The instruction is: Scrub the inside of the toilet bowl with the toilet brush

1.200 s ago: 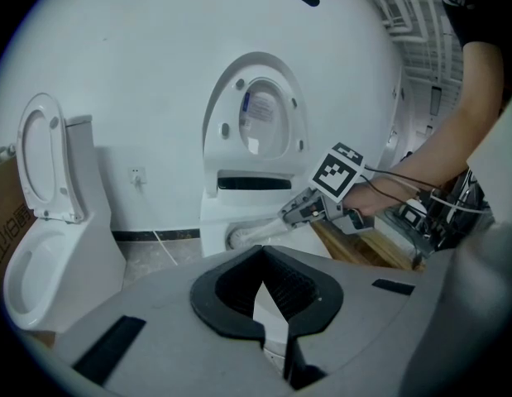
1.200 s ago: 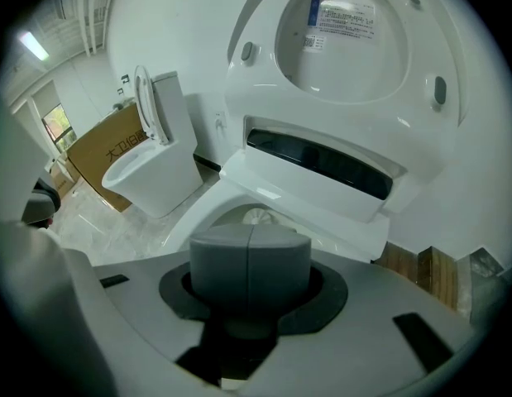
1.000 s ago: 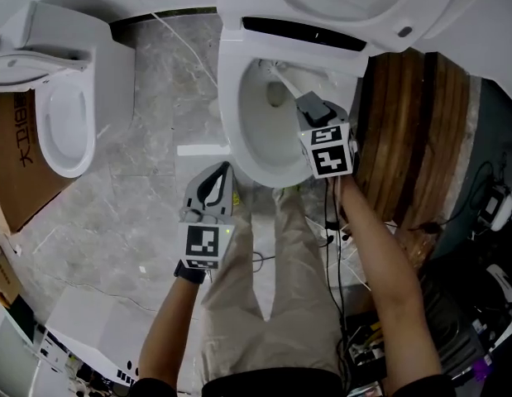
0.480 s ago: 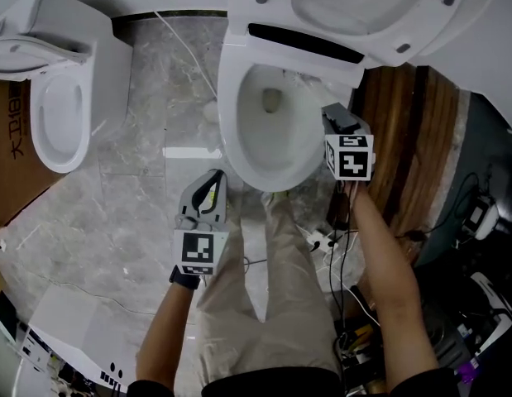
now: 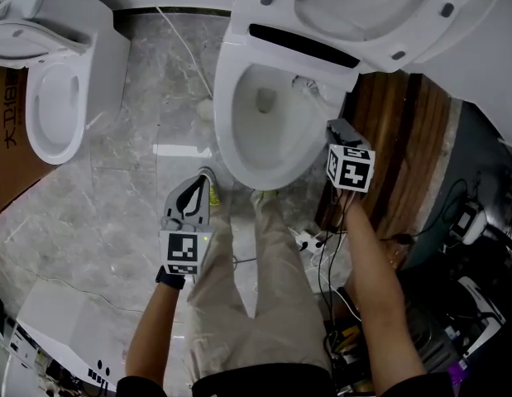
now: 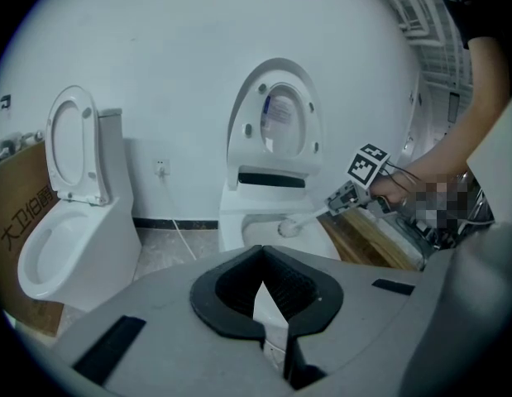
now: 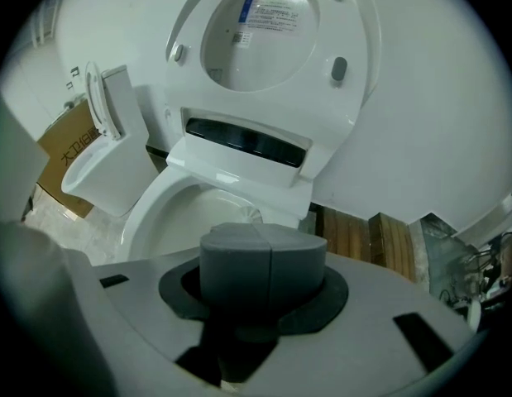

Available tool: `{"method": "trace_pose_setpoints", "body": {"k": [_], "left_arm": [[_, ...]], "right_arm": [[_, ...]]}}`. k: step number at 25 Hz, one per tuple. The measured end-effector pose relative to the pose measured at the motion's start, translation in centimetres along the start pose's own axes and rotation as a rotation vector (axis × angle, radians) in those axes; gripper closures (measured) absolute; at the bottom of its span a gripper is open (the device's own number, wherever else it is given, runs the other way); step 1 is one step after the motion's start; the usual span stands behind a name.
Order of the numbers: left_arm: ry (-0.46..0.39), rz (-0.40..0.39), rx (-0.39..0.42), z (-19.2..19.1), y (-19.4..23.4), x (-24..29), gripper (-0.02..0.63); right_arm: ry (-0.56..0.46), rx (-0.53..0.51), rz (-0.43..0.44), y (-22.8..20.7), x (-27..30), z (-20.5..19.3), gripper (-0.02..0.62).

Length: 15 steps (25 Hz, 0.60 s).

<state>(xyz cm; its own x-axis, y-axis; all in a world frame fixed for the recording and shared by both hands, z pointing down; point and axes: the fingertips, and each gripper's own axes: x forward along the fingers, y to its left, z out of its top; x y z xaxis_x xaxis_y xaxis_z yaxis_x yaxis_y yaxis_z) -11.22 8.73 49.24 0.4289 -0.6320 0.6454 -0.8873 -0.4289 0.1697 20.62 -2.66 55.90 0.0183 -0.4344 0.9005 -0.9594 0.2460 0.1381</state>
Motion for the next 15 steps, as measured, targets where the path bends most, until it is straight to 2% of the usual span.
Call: {"method": "trace_pose_setpoints", "body": {"k": [15], "left_arm": [[-0.037,-0.024,-0.017,2.5,-2.6,1.8,0.588]], "right_arm": [[0.046,0.039,-0.001,-1.0,-3.0,-4.8,0.436]]}}
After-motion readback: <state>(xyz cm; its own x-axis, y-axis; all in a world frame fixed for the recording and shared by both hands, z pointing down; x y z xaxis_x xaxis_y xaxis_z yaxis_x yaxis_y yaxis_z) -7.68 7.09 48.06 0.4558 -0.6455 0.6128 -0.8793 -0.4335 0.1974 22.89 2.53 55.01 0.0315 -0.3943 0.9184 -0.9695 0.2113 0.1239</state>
